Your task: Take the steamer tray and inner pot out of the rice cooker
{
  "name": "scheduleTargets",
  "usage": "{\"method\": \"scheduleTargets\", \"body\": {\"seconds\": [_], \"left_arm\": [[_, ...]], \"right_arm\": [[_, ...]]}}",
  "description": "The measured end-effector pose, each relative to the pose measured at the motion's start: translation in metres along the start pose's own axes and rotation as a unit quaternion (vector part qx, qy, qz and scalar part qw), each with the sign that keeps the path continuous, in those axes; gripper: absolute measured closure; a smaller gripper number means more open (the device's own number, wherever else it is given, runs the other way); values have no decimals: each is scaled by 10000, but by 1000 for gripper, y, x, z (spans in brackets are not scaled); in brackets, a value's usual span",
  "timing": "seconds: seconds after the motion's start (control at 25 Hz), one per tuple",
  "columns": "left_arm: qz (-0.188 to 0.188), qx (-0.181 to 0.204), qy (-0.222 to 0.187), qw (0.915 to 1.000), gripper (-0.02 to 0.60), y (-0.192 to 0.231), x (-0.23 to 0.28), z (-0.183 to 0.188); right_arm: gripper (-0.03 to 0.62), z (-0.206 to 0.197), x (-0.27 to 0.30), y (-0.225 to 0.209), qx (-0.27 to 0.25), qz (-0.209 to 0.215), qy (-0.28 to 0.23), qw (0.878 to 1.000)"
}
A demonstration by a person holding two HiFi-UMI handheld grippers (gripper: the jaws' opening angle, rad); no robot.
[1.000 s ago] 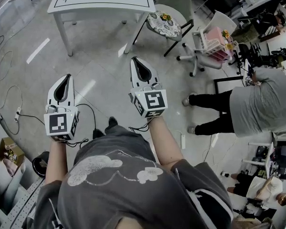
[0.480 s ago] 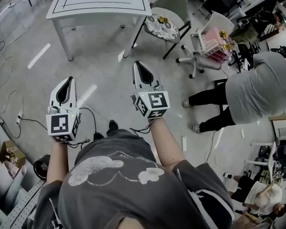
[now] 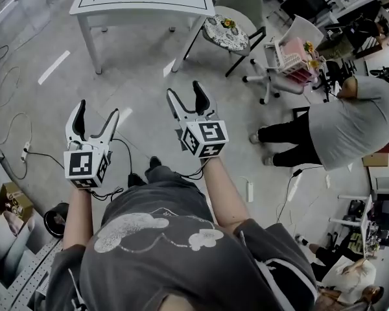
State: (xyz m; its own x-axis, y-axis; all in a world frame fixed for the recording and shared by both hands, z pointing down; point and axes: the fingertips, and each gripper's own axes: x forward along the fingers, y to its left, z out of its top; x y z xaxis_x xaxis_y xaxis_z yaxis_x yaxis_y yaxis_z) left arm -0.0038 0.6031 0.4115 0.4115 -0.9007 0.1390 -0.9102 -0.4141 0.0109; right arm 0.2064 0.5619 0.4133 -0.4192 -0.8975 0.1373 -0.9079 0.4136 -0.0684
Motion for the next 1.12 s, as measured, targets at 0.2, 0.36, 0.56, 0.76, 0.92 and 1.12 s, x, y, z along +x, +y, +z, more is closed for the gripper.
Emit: {"method": "scheduleTargets", "body": {"seconds": [0.2,0.36,0.56,0.76,0.92,1.12], "left_arm": [[330,-122,3,9994,160,24,-5,-13],[565,-199,267,9978,152,50,6,-26],[669,-192,496,9963,152,76,47,-29],[787,-260,689,9942,152,106,121,-20],[1070,-291,578,9922,152,136,180,1],[1366,-307,555,9886,152,167,245,17]], "right_arm": [[260,-21,15,4,301,110,390,9987],[258,-28,43,-6,346,106,511,9980],[258,-30,105,-29,478,224,512,9973],[258,-23,184,-66,563,476,549,9958],[260,-11,251,-103,647,657,561,9942],[260,12,322,-145,664,834,486,9931]]}}
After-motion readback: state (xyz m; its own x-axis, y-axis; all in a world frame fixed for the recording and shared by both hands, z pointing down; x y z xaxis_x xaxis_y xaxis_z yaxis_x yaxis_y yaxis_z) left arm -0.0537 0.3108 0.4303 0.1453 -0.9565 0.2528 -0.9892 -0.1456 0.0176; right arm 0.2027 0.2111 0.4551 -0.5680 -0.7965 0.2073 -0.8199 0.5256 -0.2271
